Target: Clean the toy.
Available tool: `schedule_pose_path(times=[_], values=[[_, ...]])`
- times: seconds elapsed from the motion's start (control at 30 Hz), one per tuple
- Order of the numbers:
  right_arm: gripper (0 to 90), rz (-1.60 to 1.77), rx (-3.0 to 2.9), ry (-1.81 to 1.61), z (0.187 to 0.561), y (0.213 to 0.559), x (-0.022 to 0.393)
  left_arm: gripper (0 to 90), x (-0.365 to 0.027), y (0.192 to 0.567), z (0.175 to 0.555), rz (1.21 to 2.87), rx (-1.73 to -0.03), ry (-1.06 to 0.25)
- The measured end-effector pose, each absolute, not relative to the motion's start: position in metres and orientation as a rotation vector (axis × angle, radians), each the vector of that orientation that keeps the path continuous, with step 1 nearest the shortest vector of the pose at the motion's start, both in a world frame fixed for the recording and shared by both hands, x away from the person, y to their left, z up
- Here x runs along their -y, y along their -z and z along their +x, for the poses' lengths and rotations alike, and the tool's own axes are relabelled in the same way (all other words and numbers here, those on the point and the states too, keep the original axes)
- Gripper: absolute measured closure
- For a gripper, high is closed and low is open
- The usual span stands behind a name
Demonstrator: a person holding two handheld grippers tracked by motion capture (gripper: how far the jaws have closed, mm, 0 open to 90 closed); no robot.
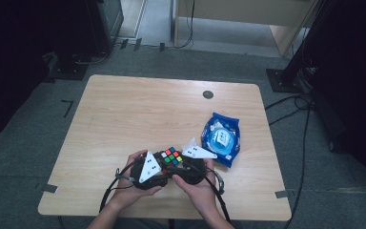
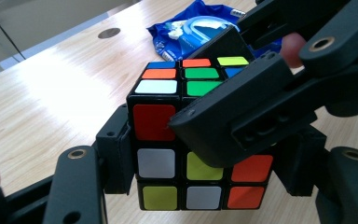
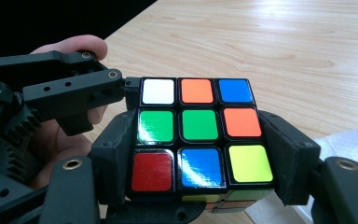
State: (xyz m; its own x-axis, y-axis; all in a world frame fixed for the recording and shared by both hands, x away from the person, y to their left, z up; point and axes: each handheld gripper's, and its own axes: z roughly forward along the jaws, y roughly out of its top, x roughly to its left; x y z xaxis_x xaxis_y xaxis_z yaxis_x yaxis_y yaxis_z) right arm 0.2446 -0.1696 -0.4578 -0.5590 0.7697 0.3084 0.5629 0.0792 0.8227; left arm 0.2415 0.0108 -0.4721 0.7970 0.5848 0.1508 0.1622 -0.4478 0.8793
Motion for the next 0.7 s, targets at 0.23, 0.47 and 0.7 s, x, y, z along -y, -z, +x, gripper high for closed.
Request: schedule_pose_path(times=[0.23, 0.47, 0.7], values=[[28.7, 1.336, -2.046, -1.645, 0.245, 0.447, 0.187, 34.4, -0.028, 0.471, 0.254, 1.973, -0.668, -0.546], [29.9, 1.352, -1.996, -1.672, 0.242, 0.467, 0.195, 34.4, -0.054, 0.461, 0.266, 1.876, -0.824, -0.577], [25.3, 1.314, -2.076, -1.672, 0.243, 0.489, 0.172, 34.3, -0.059, 0.453, 0.265, 1.810, -0.857, -0.535]])
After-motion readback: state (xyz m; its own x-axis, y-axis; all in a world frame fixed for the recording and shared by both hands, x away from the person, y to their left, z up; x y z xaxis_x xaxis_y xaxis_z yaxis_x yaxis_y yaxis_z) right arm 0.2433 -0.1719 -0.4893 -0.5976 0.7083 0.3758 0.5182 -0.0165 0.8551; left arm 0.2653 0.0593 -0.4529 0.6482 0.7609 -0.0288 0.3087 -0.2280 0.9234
